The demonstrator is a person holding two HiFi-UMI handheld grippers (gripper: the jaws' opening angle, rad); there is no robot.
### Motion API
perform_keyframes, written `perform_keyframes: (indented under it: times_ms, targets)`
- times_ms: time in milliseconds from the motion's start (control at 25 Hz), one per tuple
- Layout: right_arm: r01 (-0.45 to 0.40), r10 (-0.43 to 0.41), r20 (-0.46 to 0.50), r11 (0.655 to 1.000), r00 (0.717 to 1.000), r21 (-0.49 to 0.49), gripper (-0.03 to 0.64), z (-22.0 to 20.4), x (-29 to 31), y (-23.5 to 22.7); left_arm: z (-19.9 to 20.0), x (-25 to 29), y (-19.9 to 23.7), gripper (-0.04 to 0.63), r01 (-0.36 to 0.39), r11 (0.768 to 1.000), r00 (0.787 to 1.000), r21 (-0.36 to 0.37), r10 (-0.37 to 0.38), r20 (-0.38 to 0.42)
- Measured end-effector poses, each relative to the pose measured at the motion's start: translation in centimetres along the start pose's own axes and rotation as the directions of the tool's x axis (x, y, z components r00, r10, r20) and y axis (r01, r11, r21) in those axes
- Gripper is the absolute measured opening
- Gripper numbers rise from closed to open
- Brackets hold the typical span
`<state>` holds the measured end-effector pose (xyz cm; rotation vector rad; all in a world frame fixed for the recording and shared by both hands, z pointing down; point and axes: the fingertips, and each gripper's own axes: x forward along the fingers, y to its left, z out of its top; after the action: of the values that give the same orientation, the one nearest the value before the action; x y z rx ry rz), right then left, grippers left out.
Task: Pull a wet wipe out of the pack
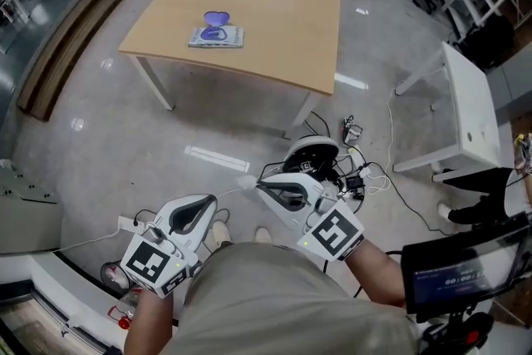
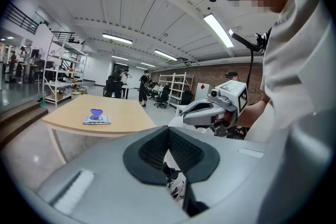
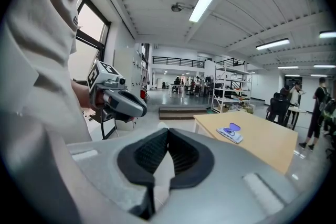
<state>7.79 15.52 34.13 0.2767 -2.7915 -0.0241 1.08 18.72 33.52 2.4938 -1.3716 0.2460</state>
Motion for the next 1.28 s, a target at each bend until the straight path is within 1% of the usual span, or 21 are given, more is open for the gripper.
perform_keyframes:
  times_ms: [200, 480, 680, 960, 1160, 1280]
  targets:
    - [-0.004, 0.004, -0.006, 1.000, 1.000, -0.018, 0.003, -0.6, -0.1, 0.0, -0.8, 0.2, 0.2, 0.003, 0.000, 1.000, 1.000, -0.007, 0.000, -0.008]
    - [0.006, -0.006, -0.012, 1.000, 1.000, -0.007, 0.003, -0.5, -0.2, -0.2, -0.7, 0.6, 0.3, 0.003, 0.006, 1.000, 1.000, 0.000, -0.006, -0.011]
    - [0.003, -0.004, -0.016, 1.000, 1.000, -0.023, 0.003, -0.3, 0.0, -0.1, -0.7, 0.6, 0.7, 0.003, 0.008, 1.000, 1.000, -0.003, -0.008, -0.017]
    - [0.006, -0.007, -0.017, 1.000, 1.000, -0.018, 0.003, 0.2, 0.3, -0.1, -0.5, 0.5, 0.9, 0.003, 0.015, 1.000, 1.000, -0.008, -0.015, -0.020]
    - [0.003, -0.003, -0.021, 1.000, 1.000, -0.017, 0.003, 1.1, 1.5, -0.3, -0.2, 0.0, 2.2, 0.003, 0.017, 1.000, 1.000, -0.018, -0.018, -0.022]
    - [-0.001, 0.001, -0.024, 1.000, 1.000, -0.016, 0.003, 1.8, 2.7, 0.3, -0.2, -1.0, 3.2, 0.003, 0.016, 1.000, 1.000, -0.026, -0.016, -0.023]
